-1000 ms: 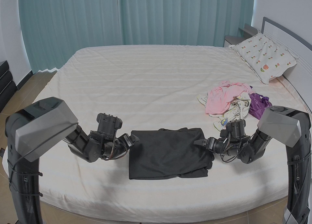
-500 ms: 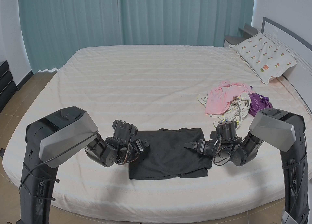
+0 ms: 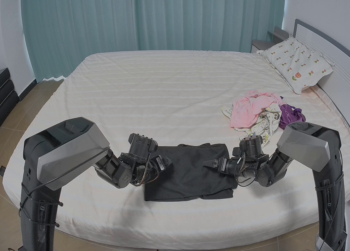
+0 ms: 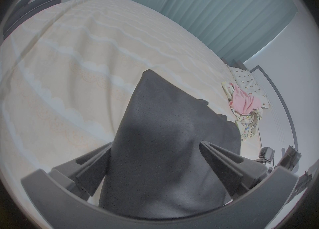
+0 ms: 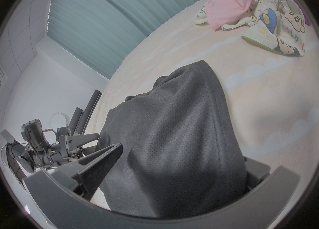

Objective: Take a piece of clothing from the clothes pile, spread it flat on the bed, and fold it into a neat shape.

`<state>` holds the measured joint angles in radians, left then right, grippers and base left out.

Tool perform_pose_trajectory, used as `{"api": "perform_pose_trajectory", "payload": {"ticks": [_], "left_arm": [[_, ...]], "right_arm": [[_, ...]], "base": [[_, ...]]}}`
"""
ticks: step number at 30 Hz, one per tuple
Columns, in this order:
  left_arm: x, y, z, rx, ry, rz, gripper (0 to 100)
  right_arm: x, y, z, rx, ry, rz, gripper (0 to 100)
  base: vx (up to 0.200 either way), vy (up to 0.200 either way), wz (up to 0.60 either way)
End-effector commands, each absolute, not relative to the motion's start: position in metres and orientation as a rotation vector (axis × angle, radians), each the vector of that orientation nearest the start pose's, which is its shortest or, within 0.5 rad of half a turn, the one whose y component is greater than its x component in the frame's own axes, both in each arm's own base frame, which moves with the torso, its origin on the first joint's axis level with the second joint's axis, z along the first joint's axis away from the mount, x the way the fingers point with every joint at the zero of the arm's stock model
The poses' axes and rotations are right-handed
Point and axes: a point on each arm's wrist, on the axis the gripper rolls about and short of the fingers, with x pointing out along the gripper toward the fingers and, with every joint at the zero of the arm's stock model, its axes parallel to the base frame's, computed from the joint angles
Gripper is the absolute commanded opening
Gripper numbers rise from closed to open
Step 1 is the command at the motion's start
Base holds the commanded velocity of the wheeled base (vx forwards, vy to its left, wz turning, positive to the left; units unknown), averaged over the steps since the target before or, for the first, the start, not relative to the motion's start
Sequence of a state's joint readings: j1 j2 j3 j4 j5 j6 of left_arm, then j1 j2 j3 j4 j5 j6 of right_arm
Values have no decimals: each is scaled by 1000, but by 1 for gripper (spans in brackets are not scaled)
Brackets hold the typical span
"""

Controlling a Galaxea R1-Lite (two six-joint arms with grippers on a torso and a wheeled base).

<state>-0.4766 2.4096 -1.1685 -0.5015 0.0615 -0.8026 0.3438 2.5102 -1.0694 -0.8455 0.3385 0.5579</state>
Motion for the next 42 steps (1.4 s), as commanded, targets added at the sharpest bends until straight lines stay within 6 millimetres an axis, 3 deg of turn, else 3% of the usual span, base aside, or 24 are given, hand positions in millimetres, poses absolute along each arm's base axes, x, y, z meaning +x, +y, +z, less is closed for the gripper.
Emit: {"api": "perform_pose_trajectory", "payload": {"ticks": [1, 5, 16, 23, 26, 32, 36, 42], "left_arm": [[376, -194, 10, -568, 796, -101, 100], [372, -192, 18, -571, 790, -106, 100], [374, -190, -3, -530, 827, -95, 100], [364, -185, 39, -564, 762, -131, 100], [361, -185, 45, -564, 755, -138, 100], [363, -184, 36, -551, 772, -126, 100], [372, -184, 5, -516, 813, -99, 100], [386, -188, -13, -496, 820, -95, 100]], "right_arm": [[396, 150, -44, 518, 778, 474, 100], [397, 149, -44, 521, 773, 474, 100], [397, 149, -44, 527, 777, 472, 100], [397, 149, -44, 530, 775, 471, 100], [397, 149, -44, 530, 775, 471, 100], [397, 149, -44, 530, 776, 470, 100], [397, 149, -44, 530, 775, 471, 100], [397, 149, -44, 530, 776, 470, 100]], "base": [[0, 0, 0], [0, 0, 0], [0, 0, 0], [0, 0, 0], [0, 0, 0], [0, 0, 0], [0, 0, 0], [0, 0, 0]]}}
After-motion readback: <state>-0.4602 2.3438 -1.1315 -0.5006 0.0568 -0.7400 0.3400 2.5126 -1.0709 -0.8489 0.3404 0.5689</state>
